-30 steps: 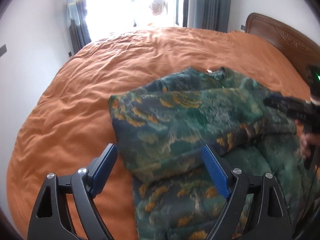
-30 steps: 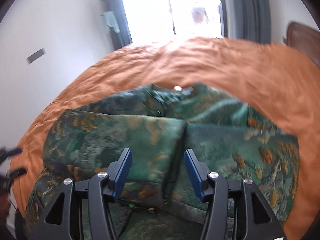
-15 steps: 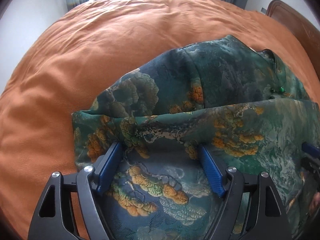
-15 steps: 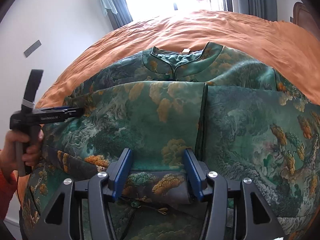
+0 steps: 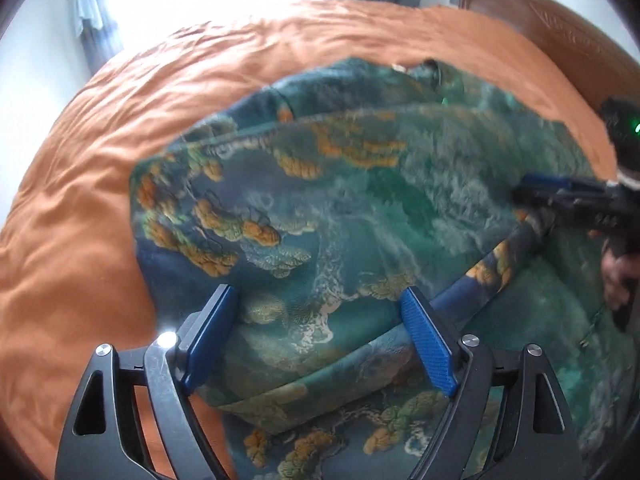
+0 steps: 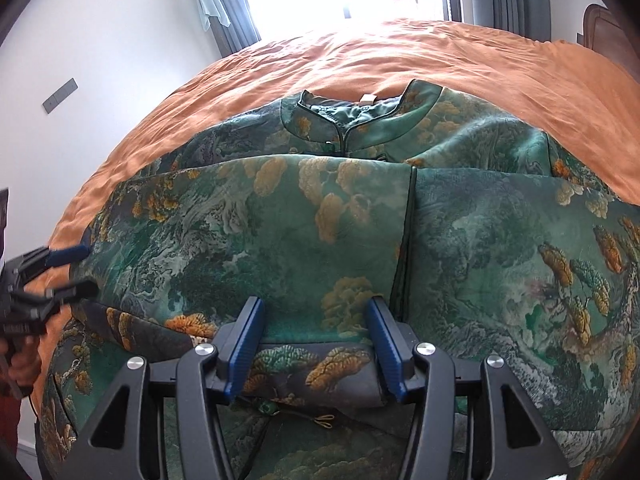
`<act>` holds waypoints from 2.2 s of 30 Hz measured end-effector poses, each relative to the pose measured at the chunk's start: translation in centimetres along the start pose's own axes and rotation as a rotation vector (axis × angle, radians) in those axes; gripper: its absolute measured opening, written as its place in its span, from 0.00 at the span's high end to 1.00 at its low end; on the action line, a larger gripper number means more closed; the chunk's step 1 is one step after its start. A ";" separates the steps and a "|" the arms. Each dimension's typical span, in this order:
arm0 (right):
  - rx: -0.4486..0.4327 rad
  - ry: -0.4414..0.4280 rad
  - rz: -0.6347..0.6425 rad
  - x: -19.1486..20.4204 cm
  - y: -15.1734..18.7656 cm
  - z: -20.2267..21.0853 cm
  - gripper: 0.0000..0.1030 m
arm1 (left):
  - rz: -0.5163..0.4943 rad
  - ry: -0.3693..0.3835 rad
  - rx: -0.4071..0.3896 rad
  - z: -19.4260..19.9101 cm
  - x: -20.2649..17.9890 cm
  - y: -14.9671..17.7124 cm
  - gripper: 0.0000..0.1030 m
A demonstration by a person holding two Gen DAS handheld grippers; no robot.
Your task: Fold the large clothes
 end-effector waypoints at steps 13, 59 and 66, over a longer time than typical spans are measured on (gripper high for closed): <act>0.004 0.008 -0.002 0.0 0.3 -0.4 0.47 | 0.021 0.006 -0.047 1.1 -1.5 -0.1 0.14; 0.042 0.206 -0.252 -18.6 17.3 28.5 0.28 | 0.289 0.005 0.049 17.5 -0.9 17.6 0.06; 0.099 -0.003 -0.305 -16.4 20.2 26.9 0.28 | 0.316 0.138 0.082 16.2 -3.8 18.4 0.06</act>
Point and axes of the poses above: each gripper's, at about its wrist camera, not at the fingertips, and z roughly against the way its jaws point, x to its left, y to its underside, the point moved 10 cm from there along -z, roughly the way its jaws point, and after that the axes turned 15 degrees about -x, right-handed, at the moved point
